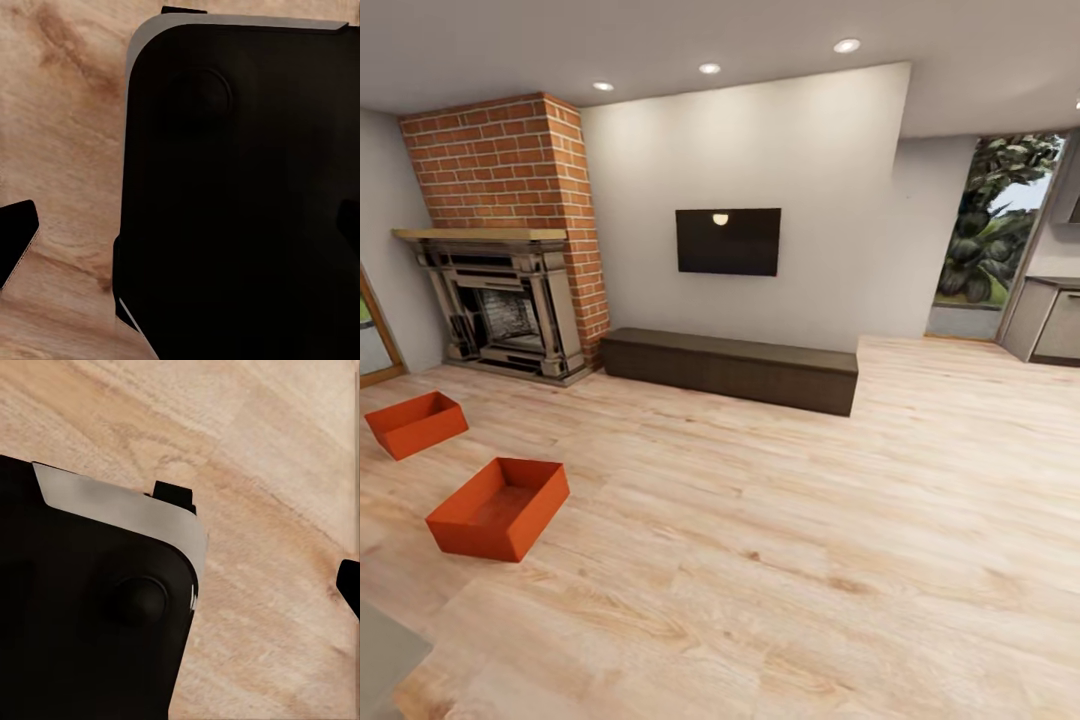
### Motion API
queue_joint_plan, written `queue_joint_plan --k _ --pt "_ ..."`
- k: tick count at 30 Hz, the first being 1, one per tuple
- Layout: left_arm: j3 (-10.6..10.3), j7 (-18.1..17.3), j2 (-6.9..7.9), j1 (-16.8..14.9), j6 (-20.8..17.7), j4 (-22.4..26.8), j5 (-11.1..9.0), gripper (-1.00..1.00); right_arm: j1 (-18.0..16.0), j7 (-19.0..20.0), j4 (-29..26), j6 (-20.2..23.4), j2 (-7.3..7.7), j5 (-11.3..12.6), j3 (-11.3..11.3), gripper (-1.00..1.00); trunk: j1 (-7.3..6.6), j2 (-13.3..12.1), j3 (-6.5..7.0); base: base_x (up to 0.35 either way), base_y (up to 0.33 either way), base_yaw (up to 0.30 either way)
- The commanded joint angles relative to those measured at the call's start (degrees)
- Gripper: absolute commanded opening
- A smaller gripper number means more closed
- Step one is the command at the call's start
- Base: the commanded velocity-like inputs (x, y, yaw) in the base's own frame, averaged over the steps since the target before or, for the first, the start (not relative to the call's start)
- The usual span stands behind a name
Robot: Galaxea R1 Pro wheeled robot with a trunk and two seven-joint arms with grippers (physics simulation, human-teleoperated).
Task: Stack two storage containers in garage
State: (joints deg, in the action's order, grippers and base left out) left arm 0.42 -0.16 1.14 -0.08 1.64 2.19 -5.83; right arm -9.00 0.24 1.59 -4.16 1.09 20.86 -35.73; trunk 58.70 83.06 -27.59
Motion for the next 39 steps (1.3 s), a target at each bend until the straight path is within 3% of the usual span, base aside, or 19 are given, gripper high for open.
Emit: queue_joint_plan --k 1,27,39 --pt "0.0 0.0 0.00 0.0 0.1 0.0 -0.6 1.00 -0.1 0.0 0.2 -0.3 -0.03 0.5 -0.5 1.00 0.03 0.0 -0.05 0.325 0.000 0.000" --pt "0.0 0.0 0.00 0.0 0.1 0.0 -0.6 1.00 -0.1 0.0 0.2 -0.1 -0.13 0.5 -0.5 1.00 0.03 0.0 -0.05 0.325 0.000 0.003" --pt "0.0 0.0 0.00 0.0 0.1 0.0 -0.6 1.00 -0.1 0.0 0.2 -0.2 -0.04 0.5 -0.4 1.00 0.03 0.0 -0.05 0.325 0.000 0.228"
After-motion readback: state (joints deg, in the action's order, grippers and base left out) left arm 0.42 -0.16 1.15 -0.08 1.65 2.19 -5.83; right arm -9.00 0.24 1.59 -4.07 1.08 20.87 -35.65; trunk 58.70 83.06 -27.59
